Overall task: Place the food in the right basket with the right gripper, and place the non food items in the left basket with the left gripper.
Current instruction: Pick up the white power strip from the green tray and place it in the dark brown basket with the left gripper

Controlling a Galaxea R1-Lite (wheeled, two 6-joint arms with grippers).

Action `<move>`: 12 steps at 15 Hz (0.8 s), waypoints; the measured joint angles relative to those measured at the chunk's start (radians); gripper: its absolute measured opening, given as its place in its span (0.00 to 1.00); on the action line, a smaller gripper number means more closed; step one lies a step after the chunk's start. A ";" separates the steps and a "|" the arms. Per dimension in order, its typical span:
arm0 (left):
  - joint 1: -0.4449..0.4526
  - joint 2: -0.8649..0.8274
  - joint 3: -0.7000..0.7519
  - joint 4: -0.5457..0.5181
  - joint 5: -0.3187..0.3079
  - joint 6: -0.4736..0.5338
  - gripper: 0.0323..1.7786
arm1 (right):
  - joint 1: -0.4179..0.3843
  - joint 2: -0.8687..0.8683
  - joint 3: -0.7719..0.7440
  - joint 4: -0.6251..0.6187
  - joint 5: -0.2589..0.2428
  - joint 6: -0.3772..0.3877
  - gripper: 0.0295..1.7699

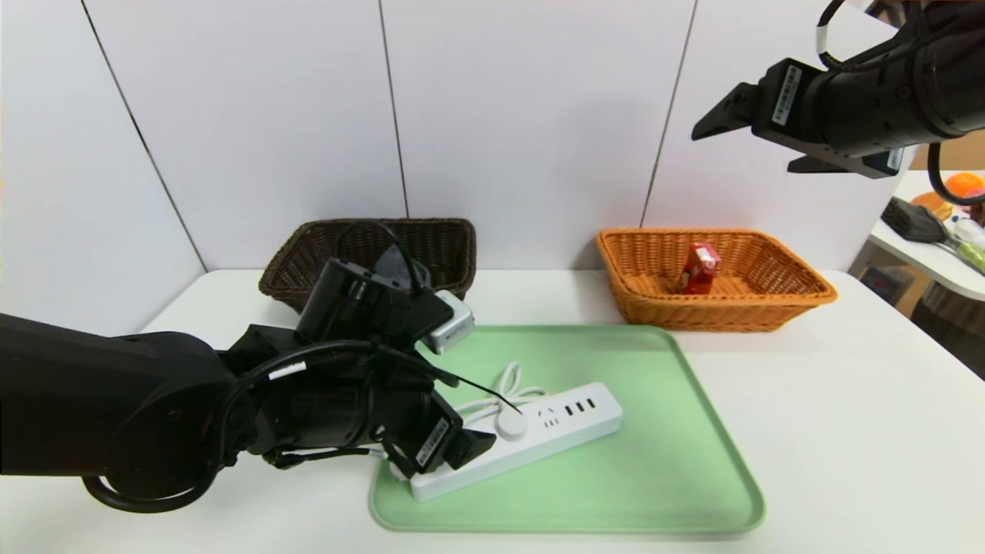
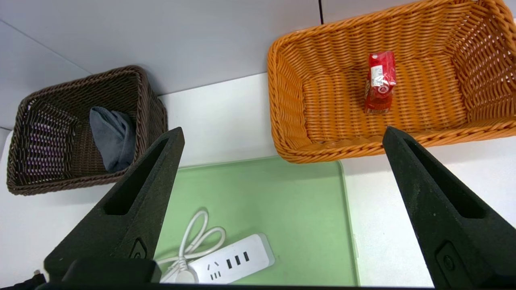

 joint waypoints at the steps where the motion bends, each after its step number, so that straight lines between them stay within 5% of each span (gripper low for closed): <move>1: 0.000 0.004 -0.003 0.000 0.009 0.000 0.95 | 0.001 -0.002 0.001 0.000 0.000 0.000 0.96; 12: 0.033 0.071 -0.039 -0.016 0.022 0.005 0.95 | 0.018 -0.009 0.011 0.003 -0.001 0.027 0.96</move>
